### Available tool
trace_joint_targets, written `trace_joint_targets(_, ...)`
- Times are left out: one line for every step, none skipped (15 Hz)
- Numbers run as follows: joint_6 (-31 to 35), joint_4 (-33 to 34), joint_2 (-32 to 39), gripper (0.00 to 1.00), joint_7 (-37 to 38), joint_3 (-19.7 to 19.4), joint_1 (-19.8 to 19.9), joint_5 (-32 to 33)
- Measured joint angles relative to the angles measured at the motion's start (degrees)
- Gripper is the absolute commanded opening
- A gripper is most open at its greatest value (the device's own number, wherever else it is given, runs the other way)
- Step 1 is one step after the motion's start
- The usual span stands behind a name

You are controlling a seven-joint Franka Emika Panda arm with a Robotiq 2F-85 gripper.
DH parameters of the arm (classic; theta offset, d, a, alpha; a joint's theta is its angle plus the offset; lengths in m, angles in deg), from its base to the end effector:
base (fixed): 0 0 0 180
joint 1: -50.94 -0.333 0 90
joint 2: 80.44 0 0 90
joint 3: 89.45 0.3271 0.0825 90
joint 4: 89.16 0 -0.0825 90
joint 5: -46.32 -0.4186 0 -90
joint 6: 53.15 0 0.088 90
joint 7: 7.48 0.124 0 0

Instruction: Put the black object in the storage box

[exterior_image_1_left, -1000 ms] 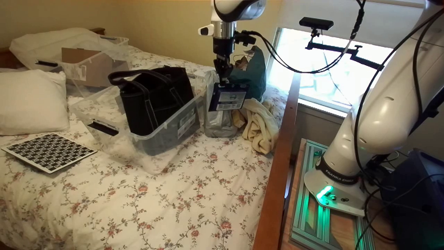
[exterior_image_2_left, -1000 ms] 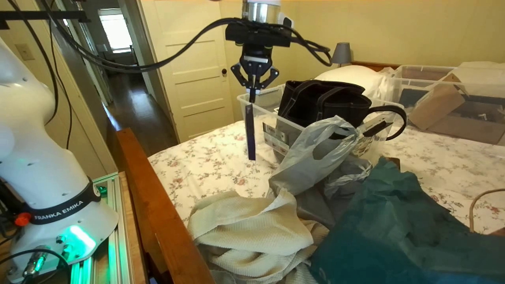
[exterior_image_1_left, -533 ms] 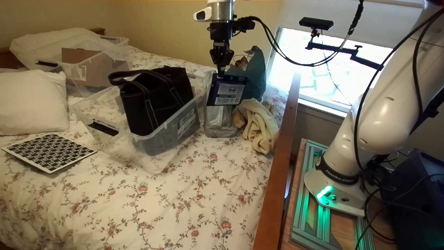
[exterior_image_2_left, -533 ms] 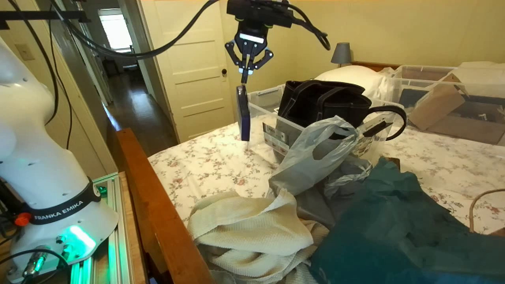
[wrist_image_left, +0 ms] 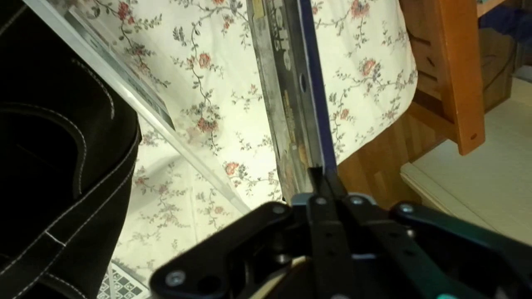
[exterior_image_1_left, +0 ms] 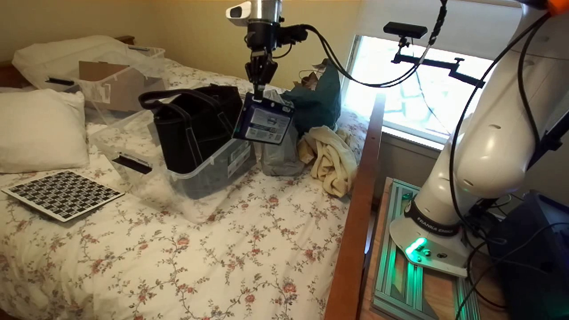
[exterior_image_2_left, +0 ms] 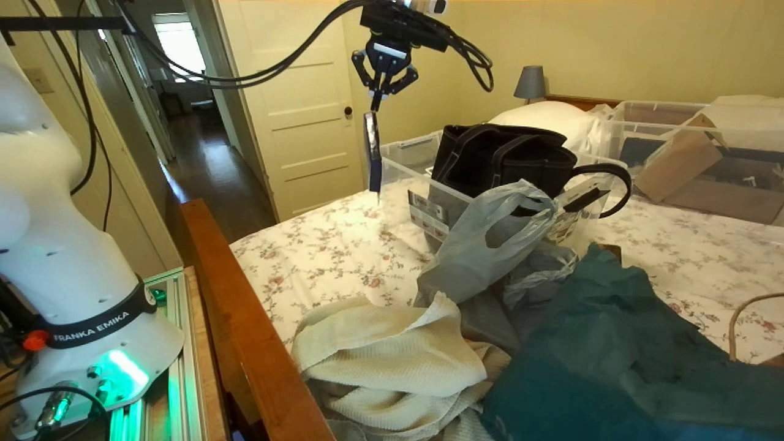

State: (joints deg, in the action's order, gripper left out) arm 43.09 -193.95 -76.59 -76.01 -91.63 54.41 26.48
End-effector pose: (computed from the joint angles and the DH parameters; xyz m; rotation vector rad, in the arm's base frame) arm 0.5897 -0.0192 0.4645 -2.3938 -1.3414 -0.0445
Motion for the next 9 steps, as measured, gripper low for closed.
trace_joint_targets(0.0, 0.9, 0.9, 0.0, 0.0, 0.3, 0.0, -1.6)
trace_joint_targets(0.0, 2.0, 1.7, 0.02, 0.0, 0.5, 0.0, -3.1)
trace_joint_targets(0.6, 3.0, 2.6, 0.02, 0.2, 0.7, 0.0, -4.5)
trace_joint_targets(1.1, 3.8, 3.2, 0.02, 0.4, 0.8, 0.0, -5.4)
trace_joint_targets(1.2, 4.5, 3.7, 0.02, 0.5, 0.8, 0.0, -5.8)
trace_joint_targets(1.2, 4.8, 3.9, 0.02, 0.5, 0.8, 0.0, -6.0)
trace_joint_targets(1.2, 5.0, 4.0, 0.02, 0.5, 0.8, 0.0, -6.0)
trace_joint_targets(1.2, 5.0, 4.1, 0.02, 0.5, 0.8, 0.0, -6.0)
trace_joint_targets(1.2, 5.0, 4.1, 0.02, 0.5, 0.8, 0.0, -6.0)
